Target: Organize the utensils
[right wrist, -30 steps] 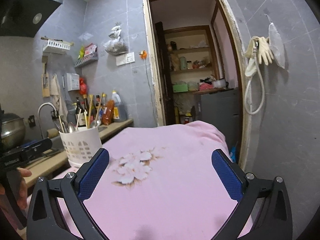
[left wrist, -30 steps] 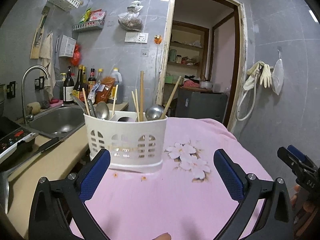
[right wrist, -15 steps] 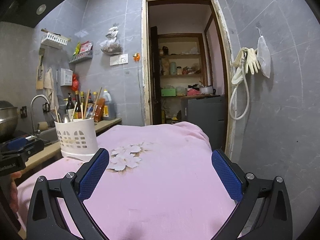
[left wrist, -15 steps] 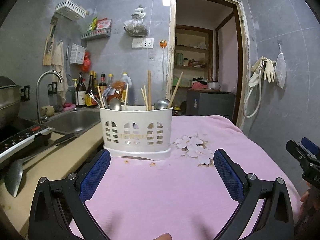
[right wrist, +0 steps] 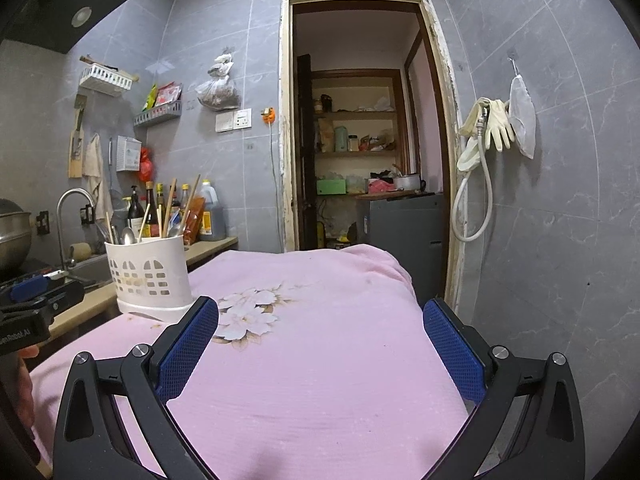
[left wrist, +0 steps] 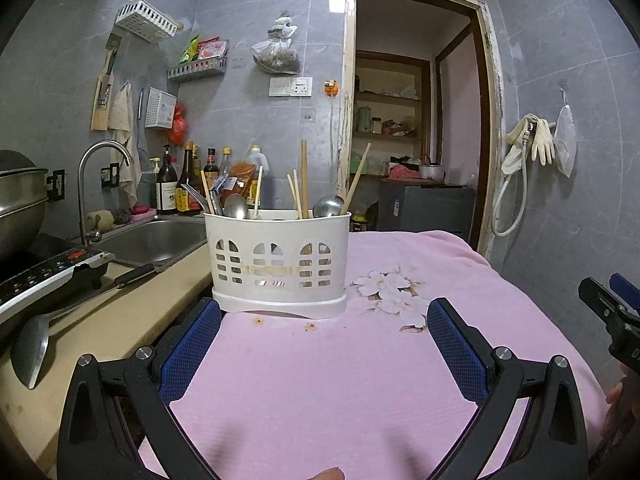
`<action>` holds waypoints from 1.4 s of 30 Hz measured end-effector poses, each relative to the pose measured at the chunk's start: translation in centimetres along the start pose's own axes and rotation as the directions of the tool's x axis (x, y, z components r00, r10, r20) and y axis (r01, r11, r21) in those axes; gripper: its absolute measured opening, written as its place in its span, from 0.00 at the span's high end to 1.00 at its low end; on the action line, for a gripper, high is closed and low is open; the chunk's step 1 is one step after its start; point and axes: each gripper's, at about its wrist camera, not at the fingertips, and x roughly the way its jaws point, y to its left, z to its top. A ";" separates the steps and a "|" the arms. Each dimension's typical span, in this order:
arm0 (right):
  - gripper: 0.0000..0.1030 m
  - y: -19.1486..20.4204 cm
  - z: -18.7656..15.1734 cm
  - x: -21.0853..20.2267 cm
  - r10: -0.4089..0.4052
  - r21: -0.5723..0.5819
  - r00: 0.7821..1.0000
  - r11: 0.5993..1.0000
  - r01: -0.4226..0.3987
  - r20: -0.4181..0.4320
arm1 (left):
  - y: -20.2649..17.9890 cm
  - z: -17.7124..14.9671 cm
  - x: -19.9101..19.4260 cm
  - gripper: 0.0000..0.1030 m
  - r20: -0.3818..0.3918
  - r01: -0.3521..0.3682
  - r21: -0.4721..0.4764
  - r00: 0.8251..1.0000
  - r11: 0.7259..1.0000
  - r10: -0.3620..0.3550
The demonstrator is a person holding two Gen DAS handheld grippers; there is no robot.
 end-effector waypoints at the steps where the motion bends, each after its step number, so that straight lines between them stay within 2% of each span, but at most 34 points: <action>1: 0.00 0.0 0.0 0.0 0.001 0.000 1.000 1.000 -0.001 0.000 | 0.0 0.0 0.0 0.02 0.001 0.000 -0.002 1.000 1.000 0.000; 42: 0.00 0.0 0.0 0.0 0.001 -0.003 1.000 1.000 -0.001 0.001 | -0.2 0.1 -0.4 0.02 0.009 -0.006 -0.002 1.000 1.000 0.006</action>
